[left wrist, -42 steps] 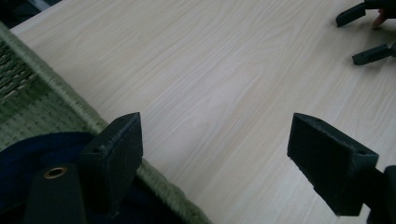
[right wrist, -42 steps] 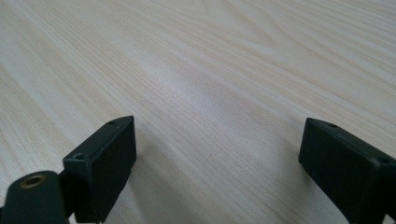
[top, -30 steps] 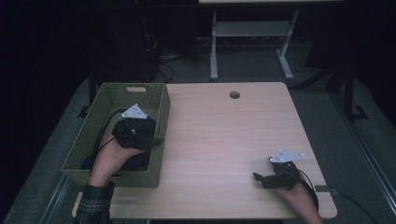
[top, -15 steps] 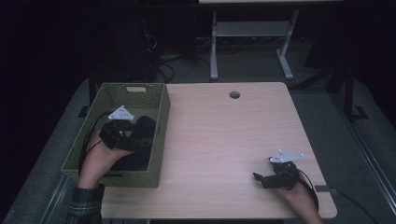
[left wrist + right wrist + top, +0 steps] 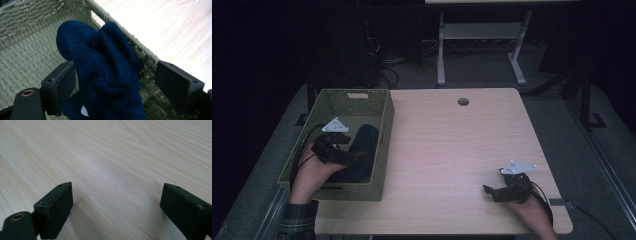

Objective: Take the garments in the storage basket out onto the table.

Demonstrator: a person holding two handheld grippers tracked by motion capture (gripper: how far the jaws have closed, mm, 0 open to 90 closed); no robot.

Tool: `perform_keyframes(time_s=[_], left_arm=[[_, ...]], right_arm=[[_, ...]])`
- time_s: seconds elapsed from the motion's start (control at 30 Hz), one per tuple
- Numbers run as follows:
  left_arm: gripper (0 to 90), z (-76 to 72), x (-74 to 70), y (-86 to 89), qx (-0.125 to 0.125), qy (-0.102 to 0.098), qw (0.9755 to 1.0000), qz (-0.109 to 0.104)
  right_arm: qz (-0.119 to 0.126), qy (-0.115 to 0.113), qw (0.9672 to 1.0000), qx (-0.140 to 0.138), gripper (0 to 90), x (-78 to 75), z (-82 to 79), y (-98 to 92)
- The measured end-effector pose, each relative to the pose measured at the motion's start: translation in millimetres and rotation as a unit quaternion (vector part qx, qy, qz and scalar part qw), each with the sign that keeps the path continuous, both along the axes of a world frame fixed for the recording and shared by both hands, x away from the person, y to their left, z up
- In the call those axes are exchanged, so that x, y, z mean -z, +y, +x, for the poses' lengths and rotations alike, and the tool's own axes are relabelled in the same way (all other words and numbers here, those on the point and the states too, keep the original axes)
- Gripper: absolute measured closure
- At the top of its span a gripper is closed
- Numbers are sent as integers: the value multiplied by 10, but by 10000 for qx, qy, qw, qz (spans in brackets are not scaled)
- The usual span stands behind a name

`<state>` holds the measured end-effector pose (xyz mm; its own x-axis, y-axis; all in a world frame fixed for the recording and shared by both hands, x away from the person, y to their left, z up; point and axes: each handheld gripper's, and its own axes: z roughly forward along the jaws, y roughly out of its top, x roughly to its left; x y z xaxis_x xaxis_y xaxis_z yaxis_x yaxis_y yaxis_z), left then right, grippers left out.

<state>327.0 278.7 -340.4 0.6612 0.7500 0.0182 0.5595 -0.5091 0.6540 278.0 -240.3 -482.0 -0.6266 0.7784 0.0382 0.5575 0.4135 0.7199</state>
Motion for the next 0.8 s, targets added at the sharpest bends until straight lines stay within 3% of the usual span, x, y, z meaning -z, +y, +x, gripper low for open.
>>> perform_keyframes(time_s=[0.3,0.8], left_arm=[[155,20,127,19,-104,109,9996,219],[139,76,290,-81,-10,404,9975,572]], right_arm=[[-2,-1,10000,-2,108,0,0,0],[-3,-2,10000,-2,108,0,0,0]])
